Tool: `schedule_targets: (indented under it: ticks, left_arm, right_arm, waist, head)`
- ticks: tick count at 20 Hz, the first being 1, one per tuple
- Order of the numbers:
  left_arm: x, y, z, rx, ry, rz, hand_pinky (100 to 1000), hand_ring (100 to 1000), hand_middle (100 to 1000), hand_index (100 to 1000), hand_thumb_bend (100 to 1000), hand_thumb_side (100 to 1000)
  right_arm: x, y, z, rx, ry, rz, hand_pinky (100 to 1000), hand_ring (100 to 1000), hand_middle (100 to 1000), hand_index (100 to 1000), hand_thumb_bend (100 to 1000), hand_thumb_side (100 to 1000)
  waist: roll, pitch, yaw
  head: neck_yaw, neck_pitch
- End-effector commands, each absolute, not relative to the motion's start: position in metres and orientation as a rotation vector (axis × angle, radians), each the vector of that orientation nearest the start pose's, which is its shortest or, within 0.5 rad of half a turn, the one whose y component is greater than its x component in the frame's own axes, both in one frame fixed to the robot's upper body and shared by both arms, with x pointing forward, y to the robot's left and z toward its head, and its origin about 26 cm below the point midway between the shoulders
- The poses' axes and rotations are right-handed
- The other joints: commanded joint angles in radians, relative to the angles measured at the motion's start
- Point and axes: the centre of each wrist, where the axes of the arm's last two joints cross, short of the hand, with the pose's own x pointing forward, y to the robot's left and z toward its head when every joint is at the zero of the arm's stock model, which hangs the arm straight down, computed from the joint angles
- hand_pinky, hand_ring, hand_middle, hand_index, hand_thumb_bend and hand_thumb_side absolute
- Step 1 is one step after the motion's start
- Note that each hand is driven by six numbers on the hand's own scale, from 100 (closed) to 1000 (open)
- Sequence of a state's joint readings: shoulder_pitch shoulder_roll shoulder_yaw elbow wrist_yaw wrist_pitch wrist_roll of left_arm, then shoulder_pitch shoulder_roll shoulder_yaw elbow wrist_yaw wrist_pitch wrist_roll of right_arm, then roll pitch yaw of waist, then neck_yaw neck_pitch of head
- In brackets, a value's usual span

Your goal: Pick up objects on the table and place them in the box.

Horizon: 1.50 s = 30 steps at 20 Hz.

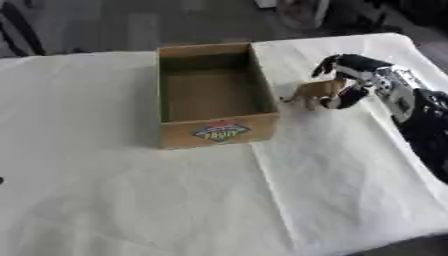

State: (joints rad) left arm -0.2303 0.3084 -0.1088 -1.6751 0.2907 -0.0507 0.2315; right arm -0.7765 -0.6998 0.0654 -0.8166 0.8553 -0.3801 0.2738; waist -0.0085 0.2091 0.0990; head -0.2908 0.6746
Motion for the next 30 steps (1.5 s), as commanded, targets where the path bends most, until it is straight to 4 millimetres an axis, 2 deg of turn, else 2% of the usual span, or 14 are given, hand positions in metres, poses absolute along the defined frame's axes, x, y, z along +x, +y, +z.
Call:
schedule_targets:
  ticks: [1,2,3,4,5,7,11,13,18,22,27,30]
  left_arm:
    - [0.327,0.260,0.103,-0.008,-1.939,0.012,542,587,502,502,239,534]
    - [0.327,0.260,0.103,-0.008,-1.939,0.013,542,587,502,502,239,534]
    - [0.327,0.260,0.103,-0.008,-1.939,0.013,541,587,502,501,240,533]
    - [0.327,0.260,0.102,-0.007,-1.939,0.014,542,587,502,501,240,533]
    - [0.327,0.260,0.102,-0.007,-1.939,0.014,541,587,502,502,240,533]
    - [0.327,0.260,0.102,-0.006,-1.939,0.015,541,587,502,502,240,533]
    - [0.327,0.261,0.102,-0.003,-1.940,0.016,541,585,502,502,241,533]
    - [0.327,0.261,0.102,-0.001,-1.940,0.015,541,585,502,502,241,533]
    - [0.327,0.262,0.102,0.002,-1.937,0.006,541,585,502,502,240,531]
    - [0.326,0.261,0.101,-0.004,-1.931,-0.006,541,585,502,502,240,530]
    - [0.327,0.255,0.103,-0.033,-1.936,-0.026,541,585,502,502,240,528]
    - [0.328,0.249,0.106,-0.060,-1.944,-0.041,541,585,502,502,241,527]
  right_arm:
    - [0.436,-0.435,0.179,-1.044,-1.286,1.433,685,740,676,697,284,100]
    - [0.436,-0.435,0.178,-1.056,-1.295,1.435,679,729,658,678,265,100]
    - [0.436,-0.434,0.178,-1.067,-1.308,1.430,660,697,605,621,142,100]
    - [0.436,-0.434,0.177,-1.077,-1.323,1.423,653,688,587,591,105,100]
    - [0.436,-0.434,0.177,-1.084,-1.336,1.415,641,675,550,545,100,100]
    - [0.435,-0.435,0.178,-1.099,-1.362,1.393,632,666,520,520,100,100]
    - [0.433,-0.433,0.189,-1.114,-1.412,1.374,629,667,511,511,100,100]
    - [0.433,-0.429,0.202,-1.139,-1.431,1.406,633,669,510,511,100,100]
    - [0.436,-0.406,0.240,-1.165,-1.544,1.447,636,673,511,513,100,100]
    - [0.444,-0.383,0.262,-1.161,-1.617,1.465,630,672,510,514,100,100]
    - [0.461,-0.352,0.275,-1.127,-1.694,1.468,617,667,505,512,100,100]
    - [0.470,-0.337,0.273,-1.092,-1.712,1.470,610,666,508,516,100,100]
  waist:
    - [0.001,-0.014,0.002]
    - [0.001,-0.014,0.002]
    - [0.002,-0.014,0.002]
    - [0.002,-0.013,0.002]
    - [0.002,-0.013,0.001]
    - [0.001,-0.013,0.000]
    - [-0.001,-0.014,-0.004]
    - [-0.004,-0.015,-0.006]
    - [-0.009,-0.025,-0.006]
    - [-0.012,-0.036,0.009]
    - [-0.011,-0.040,0.044]
    - [-0.007,-0.037,0.073]
  head:
    - [-0.002,-0.012]
    - [-0.002,-0.012]
    - [-0.002,-0.013]
    - [-0.002,-0.013]
    - [-0.001,-0.013]
    - [0.000,-0.014]
    - [0.005,-0.015]
    - [0.006,-0.014]
    - [0.006,-0.008]
    - [-0.002,-0.002]
    - [-0.023,-0.005]
    - [-0.039,-0.010]
